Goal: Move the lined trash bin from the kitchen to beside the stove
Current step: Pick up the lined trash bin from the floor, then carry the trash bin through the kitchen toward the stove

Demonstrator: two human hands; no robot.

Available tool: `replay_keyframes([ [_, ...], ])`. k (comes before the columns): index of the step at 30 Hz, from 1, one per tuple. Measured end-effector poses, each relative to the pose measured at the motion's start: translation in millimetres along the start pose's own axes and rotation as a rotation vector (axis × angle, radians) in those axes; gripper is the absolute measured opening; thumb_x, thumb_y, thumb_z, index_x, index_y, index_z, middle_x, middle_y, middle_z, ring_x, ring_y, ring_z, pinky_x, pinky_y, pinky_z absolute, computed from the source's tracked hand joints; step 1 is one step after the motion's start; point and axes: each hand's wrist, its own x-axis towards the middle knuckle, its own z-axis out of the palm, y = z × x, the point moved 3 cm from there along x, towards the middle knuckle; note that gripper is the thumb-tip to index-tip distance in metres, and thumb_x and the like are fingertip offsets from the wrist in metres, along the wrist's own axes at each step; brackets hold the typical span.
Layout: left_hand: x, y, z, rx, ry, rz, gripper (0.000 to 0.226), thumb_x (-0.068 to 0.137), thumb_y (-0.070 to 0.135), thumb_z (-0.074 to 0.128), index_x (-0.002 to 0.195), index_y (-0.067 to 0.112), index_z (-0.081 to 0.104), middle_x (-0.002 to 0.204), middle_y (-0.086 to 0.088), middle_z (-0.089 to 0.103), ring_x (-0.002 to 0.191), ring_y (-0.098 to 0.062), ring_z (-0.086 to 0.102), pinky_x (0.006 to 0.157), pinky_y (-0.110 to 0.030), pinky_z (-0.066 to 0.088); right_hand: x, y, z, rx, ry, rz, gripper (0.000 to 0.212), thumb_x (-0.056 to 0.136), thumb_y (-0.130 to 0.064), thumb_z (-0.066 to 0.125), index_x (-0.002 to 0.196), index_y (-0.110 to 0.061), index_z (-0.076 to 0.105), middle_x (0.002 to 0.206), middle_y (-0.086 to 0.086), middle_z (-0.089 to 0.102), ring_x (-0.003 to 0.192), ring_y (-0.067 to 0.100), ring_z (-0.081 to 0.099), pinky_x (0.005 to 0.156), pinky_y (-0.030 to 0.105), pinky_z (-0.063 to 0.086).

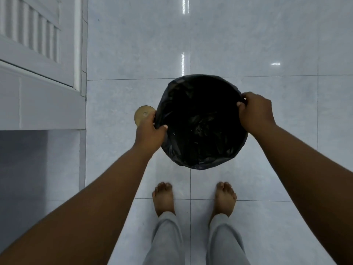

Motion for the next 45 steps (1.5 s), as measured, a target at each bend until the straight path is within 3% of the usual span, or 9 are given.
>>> replay_keyframes([
  [7, 19, -10, 4, -0.028, -0.071, -0.097, 0.047, 0.092, 0.013, 0.061, 0.138, 0.021, 0.053, 0.128, -0.003, 0.062, 0.11, -0.025, 0.062, 0.082, -0.03, 0.049, -4, 16, 3, 0.145, -0.101, 0.071, 0.035, 0.098, -0.028, 0.053, 0.125, -0.009, 0.062, 0.121, 0.014, 0.069, 0.113, 0.033, 0.061, 0.085, 0.028, 0.036],
  [12, 15, -34, 15, -0.044, -0.166, -0.26, 0.077, 0.092, 0.026, 0.068, 0.157, 0.021, 0.028, 0.157, -0.009, 0.04, 0.141, -0.034, 0.041, 0.106, -0.041, 0.041, -41, 52, 20, 0.248, -0.209, 0.191, 0.046, 0.095, -0.045, 0.056, 0.132, -0.018, 0.062, 0.128, 0.01, 0.068, 0.12, 0.031, 0.06, 0.087, 0.026, 0.036],
  [17, 1, -34, 28, -0.188, -0.308, -0.254, 0.074, 0.096, 0.038, 0.062, 0.157, 0.036, 0.02, 0.159, -0.001, 0.038, 0.144, -0.028, 0.038, 0.111, -0.043, 0.038, -76, 73, 44, 0.507, -0.409, 0.29, 0.078, 0.077, -0.072, 0.056, 0.147, -0.037, 0.044, 0.146, -0.001, 0.055, 0.129, 0.027, 0.055, 0.107, 0.05, 0.046],
  [23, -22, -9, 11, -0.3, -0.276, -0.151, 0.061, 0.098, 0.042, 0.054, 0.153, 0.04, 0.028, 0.136, 0.017, 0.05, 0.118, -0.003, 0.05, 0.088, -0.011, 0.045, -90, 59, 19, 0.653, -0.359, 0.237, 0.09, 0.068, -0.086, 0.054, 0.147, -0.051, 0.032, 0.151, -0.006, 0.049, 0.135, 0.026, 0.049, 0.107, 0.052, 0.045],
  [25, -35, 12, -2, -0.358, -0.263, -0.14, 0.061, 0.096, 0.045, 0.053, 0.152, 0.04, 0.029, 0.13, 0.019, 0.052, 0.114, -0.002, 0.053, 0.083, -0.009, 0.046, -97, 45, -4, 0.691, -0.322, 0.246, 0.093, 0.066, -0.087, 0.055, 0.148, -0.05, 0.032, 0.151, -0.004, 0.049, 0.135, 0.025, 0.049, 0.109, 0.051, 0.044],
  [29, -85, 73, -51, -0.425, -0.255, -0.115, 0.075, 0.084, 0.067, 0.057, 0.151, 0.046, 0.029, 0.138, 0.015, 0.049, 0.128, -0.012, 0.049, 0.103, -0.029, 0.042, -127, 9, -81, 0.75, -0.285, 0.227, 0.097, 0.064, -0.088, 0.055, 0.149, -0.048, 0.035, 0.15, -0.003, 0.051, 0.135, 0.024, 0.049, 0.11, 0.048, 0.043],
  [34, -147, 149, -108, -0.452, -0.247, -0.036, 0.106, 0.062, 0.082, 0.065, 0.154, 0.042, 0.029, 0.151, 0.011, 0.047, 0.134, -0.013, 0.049, 0.114, -0.038, 0.04, -163, -31, -174, 0.802, -0.254, 0.186, 0.093, 0.068, -0.088, 0.05, 0.15, -0.047, 0.033, 0.152, -0.004, 0.049, 0.137, 0.024, 0.047, 0.113, 0.046, 0.039],
  [39, -229, 255, -176, -0.447, -0.221, 0.071, 0.073, 0.082, 0.069, 0.055, 0.148, 0.046, 0.036, 0.147, 0.012, 0.053, 0.131, -0.01, 0.054, 0.108, -0.036, 0.047, -208, -88, -309, 0.863, -0.166, 0.118, 0.085, 0.075, -0.087, 0.038, 0.15, -0.046, 0.036, 0.154, -0.005, 0.045, 0.14, 0.022, 0.043, 0.115, 0.04, 0.034],
  [45, -306, 369, -237, -0.503, -0.193, 0.267, 0.084, 0.081, 0.072, 0.052, 0.155, 0.039, 0.031, 0.151, 0.01, 0.048, 0.134, -0.013, 0.049, 0.111, -0.034, 0.041, -244, -137, -449, 0.905, -0.108, -0.021, 0.092, 0.07, -0.095, 0.03, 0.146, -0.046, 0.043, 0.15, -0.004, 0.05, 0.135, 0.022, 0.049, 0.113, 0.049, 0.039],
])
